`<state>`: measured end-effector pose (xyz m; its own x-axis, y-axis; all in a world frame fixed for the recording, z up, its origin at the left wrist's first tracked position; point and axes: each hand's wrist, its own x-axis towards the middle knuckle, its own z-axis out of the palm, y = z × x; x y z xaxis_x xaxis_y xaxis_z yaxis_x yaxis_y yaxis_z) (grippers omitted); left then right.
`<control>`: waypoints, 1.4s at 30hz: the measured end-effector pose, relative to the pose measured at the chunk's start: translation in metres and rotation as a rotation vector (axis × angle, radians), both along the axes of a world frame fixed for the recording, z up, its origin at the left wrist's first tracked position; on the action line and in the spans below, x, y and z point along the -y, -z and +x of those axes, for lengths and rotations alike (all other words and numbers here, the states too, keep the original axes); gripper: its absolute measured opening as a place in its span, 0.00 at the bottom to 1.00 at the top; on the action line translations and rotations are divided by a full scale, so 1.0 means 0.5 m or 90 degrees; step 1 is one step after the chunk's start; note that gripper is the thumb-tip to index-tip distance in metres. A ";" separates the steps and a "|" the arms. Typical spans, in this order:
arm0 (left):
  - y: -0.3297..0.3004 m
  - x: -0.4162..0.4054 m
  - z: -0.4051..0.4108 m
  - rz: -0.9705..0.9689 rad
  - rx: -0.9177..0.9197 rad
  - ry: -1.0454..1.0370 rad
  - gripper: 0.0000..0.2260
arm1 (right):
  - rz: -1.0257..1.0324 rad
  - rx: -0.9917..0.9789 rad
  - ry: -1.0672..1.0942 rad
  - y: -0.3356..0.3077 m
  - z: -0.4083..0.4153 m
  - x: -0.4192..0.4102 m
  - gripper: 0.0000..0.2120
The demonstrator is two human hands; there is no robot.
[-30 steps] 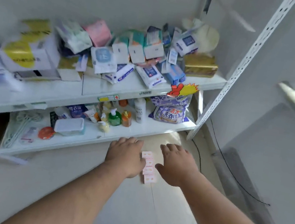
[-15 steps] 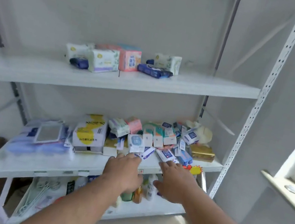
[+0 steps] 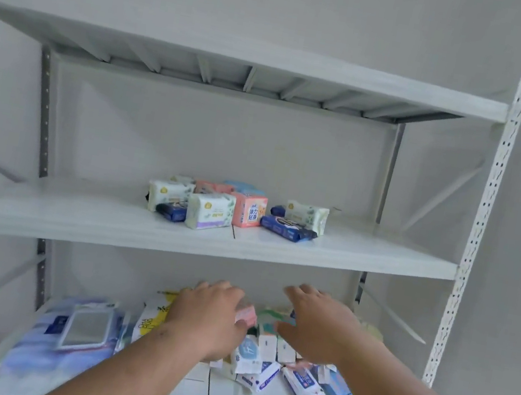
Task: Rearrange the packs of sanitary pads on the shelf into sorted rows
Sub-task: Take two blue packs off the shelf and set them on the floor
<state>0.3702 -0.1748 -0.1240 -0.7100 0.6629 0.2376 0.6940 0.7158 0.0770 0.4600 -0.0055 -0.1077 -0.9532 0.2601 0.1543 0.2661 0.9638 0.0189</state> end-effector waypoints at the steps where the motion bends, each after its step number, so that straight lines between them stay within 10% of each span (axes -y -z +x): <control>1: -0.015 -0.003 -0.012 0.001 -0.006 -0.003 0.24 | 0.002 -0.007 -0.005 -0.019 -0.012 -0.006 0.32; 42: -0.367 -0.366 -0.834 -0.012 -0.083 -0.119 0.27 | 0.000 -0.135 -0.074 -0.268 -0.761 -0.436 0.28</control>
<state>-0.0469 0.0079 0.0594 -0.7854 0.5272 0.3244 0.5520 0.8337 -0.0186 0.0795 0.2123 0.0265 -0.9230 0.1510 0.3539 0.1521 0.9881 -0.0250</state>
